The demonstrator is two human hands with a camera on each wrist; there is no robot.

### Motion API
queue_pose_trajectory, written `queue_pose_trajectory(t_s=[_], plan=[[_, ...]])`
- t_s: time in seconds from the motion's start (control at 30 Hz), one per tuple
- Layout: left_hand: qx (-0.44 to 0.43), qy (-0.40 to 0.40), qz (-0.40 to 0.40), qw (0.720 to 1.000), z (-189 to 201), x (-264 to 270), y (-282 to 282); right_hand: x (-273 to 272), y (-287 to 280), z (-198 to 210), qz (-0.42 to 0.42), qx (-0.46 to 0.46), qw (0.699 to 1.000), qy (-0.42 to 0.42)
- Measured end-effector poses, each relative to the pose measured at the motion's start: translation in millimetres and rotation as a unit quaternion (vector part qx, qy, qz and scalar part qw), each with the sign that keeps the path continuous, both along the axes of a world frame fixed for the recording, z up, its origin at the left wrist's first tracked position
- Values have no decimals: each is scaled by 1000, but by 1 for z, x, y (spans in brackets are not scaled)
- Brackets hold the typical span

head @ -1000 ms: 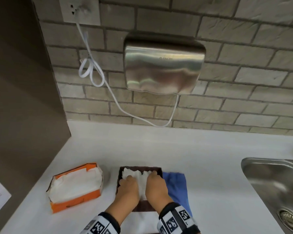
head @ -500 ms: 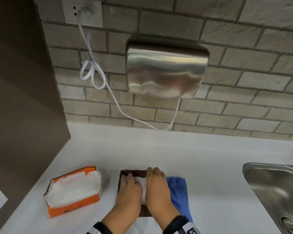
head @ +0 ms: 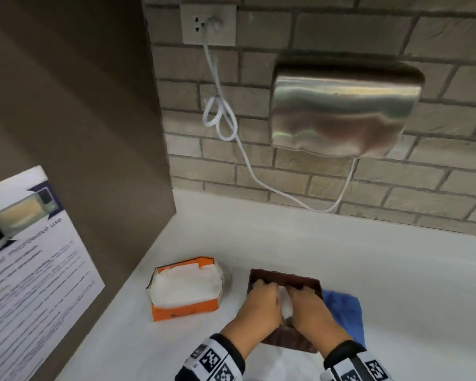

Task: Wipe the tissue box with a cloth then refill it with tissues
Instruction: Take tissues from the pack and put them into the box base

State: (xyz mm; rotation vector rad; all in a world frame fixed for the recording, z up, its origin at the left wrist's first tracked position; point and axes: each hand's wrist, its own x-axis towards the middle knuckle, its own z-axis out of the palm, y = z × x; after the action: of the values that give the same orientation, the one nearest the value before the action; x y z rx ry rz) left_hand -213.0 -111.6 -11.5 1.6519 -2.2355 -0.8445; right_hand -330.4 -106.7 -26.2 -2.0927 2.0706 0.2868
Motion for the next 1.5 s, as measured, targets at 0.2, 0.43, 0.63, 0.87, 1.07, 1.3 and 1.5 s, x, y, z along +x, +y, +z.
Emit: queue_pose_trajectory(t_s=[0.2,0.43,0.63,0.87,1.07,1.3,1.5], plan=[[-69,104,131,983,25,102,-14,20,15,50,-31,-107,990,-89],[28,-51,113,992,-16,177,-57,120,28,39,149,-97,950,-257],[17,-101,57,993,-29,181,-65,156,13,2,166,1,980,-114],[30,-162,19,986,-28,186,-75,150,4,-6,179,-19,981,-67],[48,-178,-5,983,-29,191,-78,148,4,-4,176,-22,979,-103],[29,-111,30,993,-33,189,-80,149,-7,7,155,-12,981,-119],[-27,-124,51,991,-31,193,-76,147,-20,15,88,-2,979,-182]])
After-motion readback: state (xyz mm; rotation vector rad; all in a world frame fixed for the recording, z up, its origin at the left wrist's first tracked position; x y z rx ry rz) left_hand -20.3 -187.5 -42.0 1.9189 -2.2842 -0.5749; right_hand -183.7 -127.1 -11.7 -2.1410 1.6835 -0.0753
